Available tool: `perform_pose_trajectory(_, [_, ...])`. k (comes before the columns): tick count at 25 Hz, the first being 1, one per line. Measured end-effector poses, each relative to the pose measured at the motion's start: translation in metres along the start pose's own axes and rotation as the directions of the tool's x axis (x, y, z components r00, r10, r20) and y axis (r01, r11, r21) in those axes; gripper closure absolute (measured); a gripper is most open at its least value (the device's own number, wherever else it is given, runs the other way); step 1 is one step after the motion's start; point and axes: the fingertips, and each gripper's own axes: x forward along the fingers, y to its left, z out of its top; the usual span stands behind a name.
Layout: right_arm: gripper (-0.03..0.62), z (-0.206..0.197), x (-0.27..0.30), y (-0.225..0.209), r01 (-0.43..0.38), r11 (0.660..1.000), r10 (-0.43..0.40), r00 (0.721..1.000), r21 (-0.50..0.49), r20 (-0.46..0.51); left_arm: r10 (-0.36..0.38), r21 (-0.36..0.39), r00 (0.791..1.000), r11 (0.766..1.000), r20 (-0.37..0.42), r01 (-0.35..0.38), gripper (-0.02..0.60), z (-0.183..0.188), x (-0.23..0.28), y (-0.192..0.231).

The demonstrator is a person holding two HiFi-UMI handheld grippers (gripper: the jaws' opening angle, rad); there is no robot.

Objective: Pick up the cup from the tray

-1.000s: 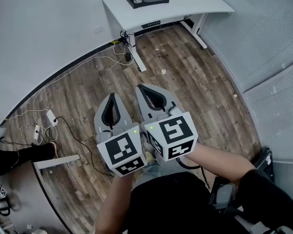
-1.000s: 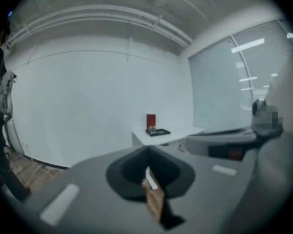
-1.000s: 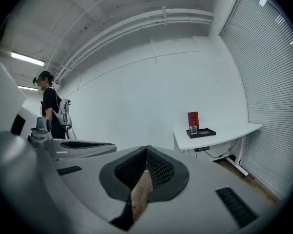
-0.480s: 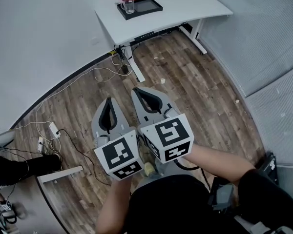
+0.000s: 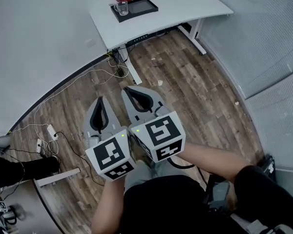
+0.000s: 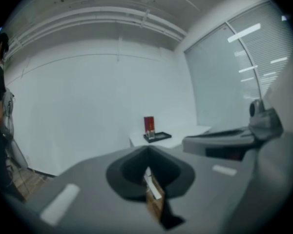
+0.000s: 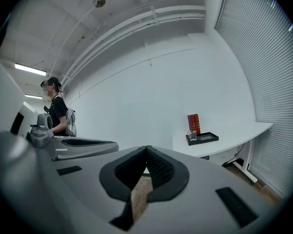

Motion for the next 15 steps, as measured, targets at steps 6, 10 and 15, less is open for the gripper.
perform_pose_trajectory(6, [0.583, 0.0, 0.004, -0.009, -0.016, 1.0, 0.016, 1.0, 0.009, -0.005, 0.015, -0.005, 1.0, 1.0, -0.008, -0.015, 0.578, 0.0, 0.009, -0.005])
perform_pose_trajectory(10, [0.583, 0.001, 0.012, -0.015, -0.008, 1.0, 0.008, 1.0, 0.013, -0.009, 0.008, -0.008, 1.0, 1.0, -0.011, -0.008, 0.578, 0.0, 0.019, -0.003])
perform_pose_trajectory(15, [0.583, 0.002, 0.03, -0.02, 0.0, 1.0, 0.0, 1.0, 0.007, -0.018, -0.001, -0.019, 1.0, 1.0, -0.022, 0.0, 0.578, 0.0, 0.036, 0.005])
